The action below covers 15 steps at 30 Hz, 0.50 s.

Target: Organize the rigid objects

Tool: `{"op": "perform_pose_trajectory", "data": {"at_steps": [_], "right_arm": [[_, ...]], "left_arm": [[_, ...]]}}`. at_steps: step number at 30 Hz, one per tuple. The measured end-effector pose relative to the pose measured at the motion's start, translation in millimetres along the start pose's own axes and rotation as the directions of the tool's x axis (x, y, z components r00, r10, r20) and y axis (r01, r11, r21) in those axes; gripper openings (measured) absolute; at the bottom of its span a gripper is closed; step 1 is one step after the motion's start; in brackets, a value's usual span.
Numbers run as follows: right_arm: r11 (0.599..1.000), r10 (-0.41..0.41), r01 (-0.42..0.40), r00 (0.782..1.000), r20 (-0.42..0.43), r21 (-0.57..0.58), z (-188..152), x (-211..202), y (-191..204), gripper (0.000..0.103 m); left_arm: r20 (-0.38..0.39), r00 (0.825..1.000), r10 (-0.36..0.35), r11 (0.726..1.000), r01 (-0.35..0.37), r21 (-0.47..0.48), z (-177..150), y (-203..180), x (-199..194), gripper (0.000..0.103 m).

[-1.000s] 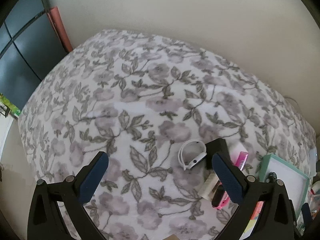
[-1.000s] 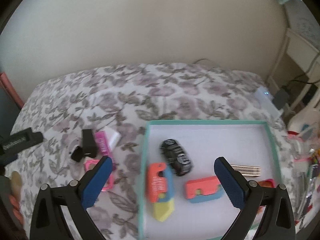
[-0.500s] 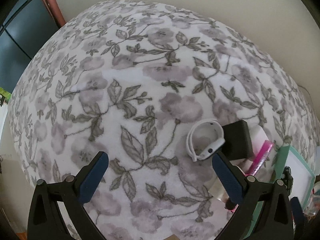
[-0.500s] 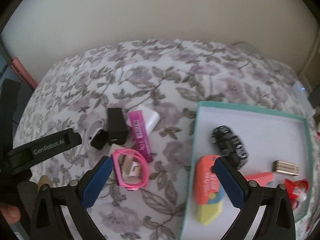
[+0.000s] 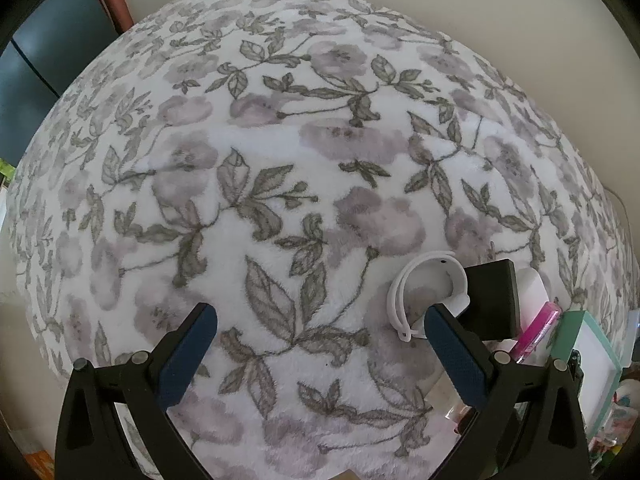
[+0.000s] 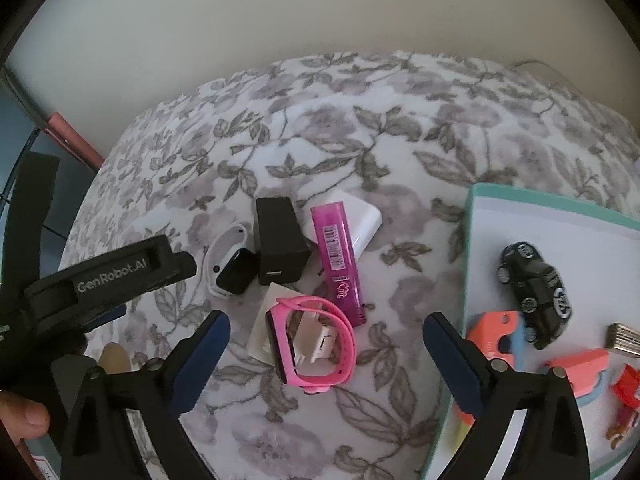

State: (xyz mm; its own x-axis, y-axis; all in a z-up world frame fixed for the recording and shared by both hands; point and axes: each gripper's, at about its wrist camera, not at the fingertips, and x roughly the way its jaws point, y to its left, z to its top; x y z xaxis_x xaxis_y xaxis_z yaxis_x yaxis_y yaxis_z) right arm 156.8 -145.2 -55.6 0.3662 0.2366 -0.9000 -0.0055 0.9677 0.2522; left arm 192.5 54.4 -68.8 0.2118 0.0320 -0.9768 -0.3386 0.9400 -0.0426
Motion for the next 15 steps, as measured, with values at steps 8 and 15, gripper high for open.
{"op": "perform_pose_trajectory", "data": {"at_steps": [8,15], "right_arm": [[0.998,0.059,-0.058,0.997,-0.051,0.021,-1,21,1,0.087],[0.995,0.083,-0.079,0.994,-0.072,0.054,-2,33,-6,0.081]], "left_arm": [[-0.022,0.998,-0.062,0.998,0.062,0.008,9,-3,9,0.103],[-0.044,0.992,-0.114,0.993,0.115,0.024,18,-13,22,0.103]]}}
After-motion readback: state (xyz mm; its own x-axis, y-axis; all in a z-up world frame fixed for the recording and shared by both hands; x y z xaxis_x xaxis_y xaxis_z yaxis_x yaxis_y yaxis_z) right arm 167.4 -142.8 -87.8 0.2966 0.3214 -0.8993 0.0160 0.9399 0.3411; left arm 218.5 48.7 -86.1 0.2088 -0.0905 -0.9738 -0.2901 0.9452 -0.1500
